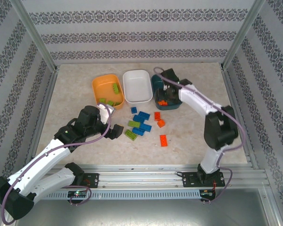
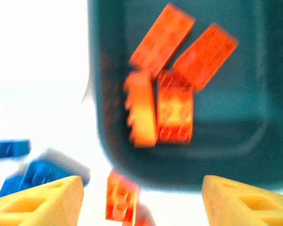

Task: Sort the legos into containers by color

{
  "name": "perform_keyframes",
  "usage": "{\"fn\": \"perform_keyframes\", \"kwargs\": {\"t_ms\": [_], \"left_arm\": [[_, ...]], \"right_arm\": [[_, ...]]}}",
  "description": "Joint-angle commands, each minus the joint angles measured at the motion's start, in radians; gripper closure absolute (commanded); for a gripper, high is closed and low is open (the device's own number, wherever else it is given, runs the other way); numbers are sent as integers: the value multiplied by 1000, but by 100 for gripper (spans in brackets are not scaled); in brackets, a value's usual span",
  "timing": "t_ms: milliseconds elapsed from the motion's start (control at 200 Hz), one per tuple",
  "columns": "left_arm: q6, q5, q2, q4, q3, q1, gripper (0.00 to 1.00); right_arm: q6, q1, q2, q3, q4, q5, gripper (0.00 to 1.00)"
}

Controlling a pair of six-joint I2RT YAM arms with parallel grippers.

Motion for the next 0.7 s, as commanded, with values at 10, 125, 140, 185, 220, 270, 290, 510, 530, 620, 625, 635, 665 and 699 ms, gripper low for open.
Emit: {"fn": "perform_keyframes", "kwargs": {"t_ms": [10, 125, 140, 185, 220, 270, 290, 510, 530, 620, 625, 635, 665, 699], "left_arm": [[6, -13, 9, -9, 34, 9, 0], [3, 0, 11, -6, 35, 9, 0], [3, 2, 10, -6, 35, 9, 0], [3, 8, 9, -4, 35, 9, 0], [2, 12, 7, -3, 34, 9, 0], [3, 16, 3, -1, 32, 9, 0], [3, 15, 2, -1, 33, 9, 0], [3, 7, -4, -8, 32, 9, 0], [2, 6, -4, -9, 31, 8, 0], [5, 3, -8, -7, 29, 8, 0], [5, 3, -8, -7, 29, 9, 0], [5, 2, -9, -8, 29, 9, 0], [5, 1, -9, -9, 29, 9, 0], [5, -1, -8, -9, 29, 9, 0]], "right_arm": [[59, 92, -126, -186, -40, 40, 31], [148, 189, -223, -367, -29, 48, 30], [159, 204, -234, -384, -30, 52, 30], [194, 243, -257, -432, -33, 68, 30], [216, 271, -271, -462, -32, 73, 30], [240, 300, -281, -494, -31, 75, 30], [250, 309, -283, -505, -31, 78, 30], [288, 337, -260, -581, 24, 72, 33], [289, 337, -257, -583, 29, 71, 33], [288, 339, -240, -589, 46, 65, 36], [288, 338, -239, -589, 47, 65, 37], [288, 339, -235, -590, 49, 64, 37], [287, 339, -228, -591, 55, 60, 38], [286, 340, -221, -592, 60, 57, 40]]}}
